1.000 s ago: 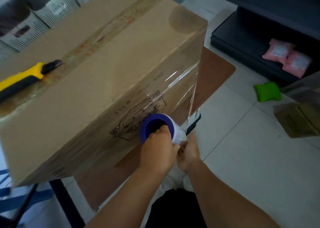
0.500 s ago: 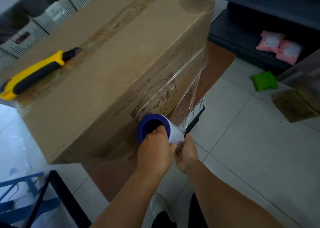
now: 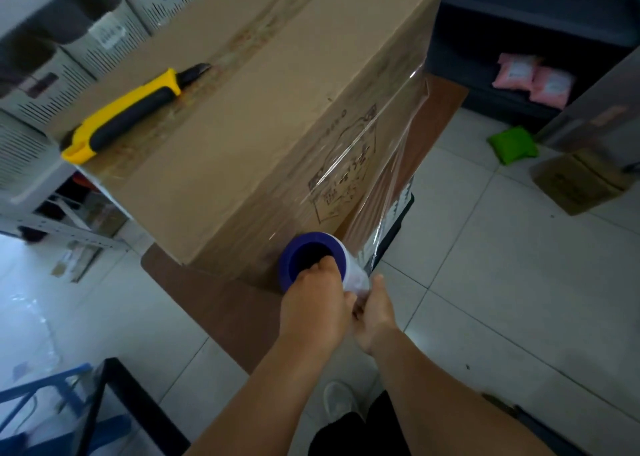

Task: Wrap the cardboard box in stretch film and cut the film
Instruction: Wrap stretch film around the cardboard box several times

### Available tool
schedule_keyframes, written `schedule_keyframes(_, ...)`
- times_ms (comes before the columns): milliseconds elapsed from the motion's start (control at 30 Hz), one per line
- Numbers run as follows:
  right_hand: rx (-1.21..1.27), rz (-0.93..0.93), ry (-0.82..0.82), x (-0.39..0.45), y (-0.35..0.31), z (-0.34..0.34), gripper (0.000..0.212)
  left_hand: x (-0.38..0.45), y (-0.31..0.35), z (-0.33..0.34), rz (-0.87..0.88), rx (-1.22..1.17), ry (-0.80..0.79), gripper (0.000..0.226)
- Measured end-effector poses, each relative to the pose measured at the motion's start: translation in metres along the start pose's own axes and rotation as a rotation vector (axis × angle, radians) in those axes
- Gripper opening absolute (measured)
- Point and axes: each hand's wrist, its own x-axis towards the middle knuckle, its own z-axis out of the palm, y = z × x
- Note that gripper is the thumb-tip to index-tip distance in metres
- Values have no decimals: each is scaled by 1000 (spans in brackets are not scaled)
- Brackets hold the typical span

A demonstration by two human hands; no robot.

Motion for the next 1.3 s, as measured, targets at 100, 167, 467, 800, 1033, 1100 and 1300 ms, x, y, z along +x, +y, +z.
schedule_keyframes(100, 22, 4, -10, 3, 9, -1, 61, -5, -4, 2, -20, 3, -11, 43)
schedule_keyframes(167, 16, 10, -22, 7, 13, -4, 53, -8, -6, 3, -42, 1, -10, 42)
schedule_keyframes(467, -23, 1, -33, -3, 18, -6, 47, -21, -10, 6, -120, -23, 9, 44)
schedule_keyframes(800, 10, -1, -61, -12, 50, -5, 47, -45, -33, 8, -77, -19, 34, 41)
schedule_keyframes(1033, 115, 9, -78, -20, 89, 3, 44, -65, -61, 4, -18, 7, 8, 37)
schedule_keyframes(1100, 123, 13, -79, -24, 99, 8, 45, -68, -70, 3, -17, 2, 5, 34)
schedule_keyframes(1300, 93, -24, -39, -32, 126, 28, 50, -76, -104, -2, 6, 8, -6, 31)
